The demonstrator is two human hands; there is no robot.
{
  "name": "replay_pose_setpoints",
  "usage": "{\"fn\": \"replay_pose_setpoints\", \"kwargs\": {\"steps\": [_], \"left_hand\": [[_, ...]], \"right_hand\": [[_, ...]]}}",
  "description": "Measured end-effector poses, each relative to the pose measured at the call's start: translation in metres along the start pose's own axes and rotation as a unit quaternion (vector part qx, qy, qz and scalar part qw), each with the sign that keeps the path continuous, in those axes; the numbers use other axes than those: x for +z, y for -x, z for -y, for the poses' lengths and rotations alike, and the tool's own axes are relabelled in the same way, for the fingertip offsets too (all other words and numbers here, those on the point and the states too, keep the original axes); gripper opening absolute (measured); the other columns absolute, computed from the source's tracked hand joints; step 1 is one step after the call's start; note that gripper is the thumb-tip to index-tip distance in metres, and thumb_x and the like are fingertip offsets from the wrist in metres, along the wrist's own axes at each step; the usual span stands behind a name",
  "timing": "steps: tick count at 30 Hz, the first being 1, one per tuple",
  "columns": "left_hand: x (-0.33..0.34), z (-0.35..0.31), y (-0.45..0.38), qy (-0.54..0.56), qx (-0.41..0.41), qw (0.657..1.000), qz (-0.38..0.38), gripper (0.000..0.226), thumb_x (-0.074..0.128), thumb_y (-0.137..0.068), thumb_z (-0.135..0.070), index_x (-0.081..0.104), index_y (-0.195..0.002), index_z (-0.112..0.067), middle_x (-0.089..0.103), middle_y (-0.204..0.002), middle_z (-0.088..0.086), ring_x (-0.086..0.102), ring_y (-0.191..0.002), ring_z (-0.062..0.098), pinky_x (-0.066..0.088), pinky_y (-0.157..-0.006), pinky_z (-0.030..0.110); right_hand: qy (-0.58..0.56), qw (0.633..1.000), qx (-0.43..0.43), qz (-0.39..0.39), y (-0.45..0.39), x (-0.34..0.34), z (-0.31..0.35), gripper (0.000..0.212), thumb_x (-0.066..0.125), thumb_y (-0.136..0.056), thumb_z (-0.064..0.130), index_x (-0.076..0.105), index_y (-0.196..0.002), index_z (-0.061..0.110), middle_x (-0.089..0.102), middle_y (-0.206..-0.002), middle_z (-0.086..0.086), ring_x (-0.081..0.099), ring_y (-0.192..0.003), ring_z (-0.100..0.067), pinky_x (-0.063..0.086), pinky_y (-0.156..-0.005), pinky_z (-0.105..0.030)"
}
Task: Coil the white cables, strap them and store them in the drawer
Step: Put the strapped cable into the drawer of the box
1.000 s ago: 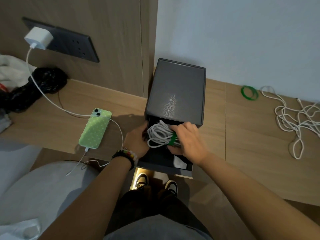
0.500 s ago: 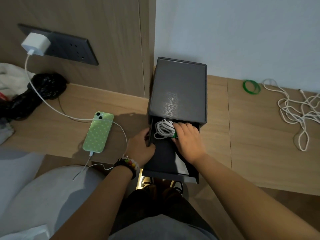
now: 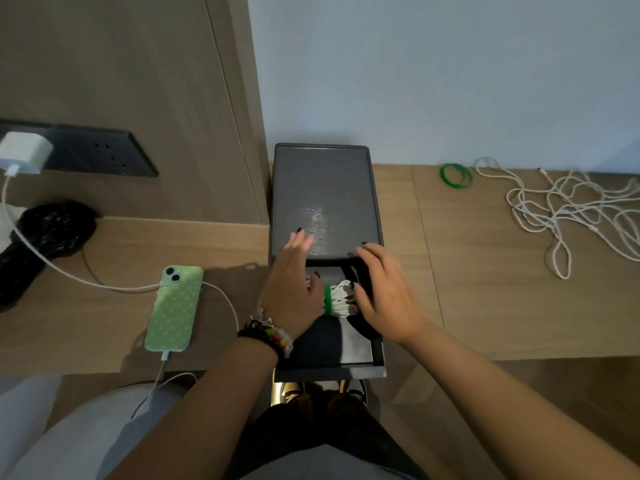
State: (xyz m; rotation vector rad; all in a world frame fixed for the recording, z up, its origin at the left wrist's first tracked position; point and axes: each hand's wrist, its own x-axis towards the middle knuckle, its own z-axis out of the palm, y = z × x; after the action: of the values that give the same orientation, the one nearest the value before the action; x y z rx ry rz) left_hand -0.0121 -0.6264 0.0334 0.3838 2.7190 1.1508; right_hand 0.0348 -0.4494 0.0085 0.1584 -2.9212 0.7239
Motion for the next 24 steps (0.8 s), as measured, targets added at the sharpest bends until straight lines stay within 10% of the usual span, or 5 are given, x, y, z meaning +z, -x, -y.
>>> {"fn": "replay_pose_setpoints", "kwargs": {"steps": [24], "left_hand": [[0.083,-0.19,-0.067,-0.107,0.266,0.928,0.239,0.051,0.048,-0.096,-0.016,0.037,-0.146,-0.018,0.036,-0.154,0.002,0.031,-0.143,0.016,0.026,-0.117,0.03]], "right_hand": [[0.045,0.953,0.295,-0.059,0.069,-0.155,-0.085,0.063,0.054,-0.095,0.027,0.028,-0.149,0.01,0.021,-0.158,-0.007,0.016,-0.146,-0.02,0.015,-0.119,-0.032]]}}
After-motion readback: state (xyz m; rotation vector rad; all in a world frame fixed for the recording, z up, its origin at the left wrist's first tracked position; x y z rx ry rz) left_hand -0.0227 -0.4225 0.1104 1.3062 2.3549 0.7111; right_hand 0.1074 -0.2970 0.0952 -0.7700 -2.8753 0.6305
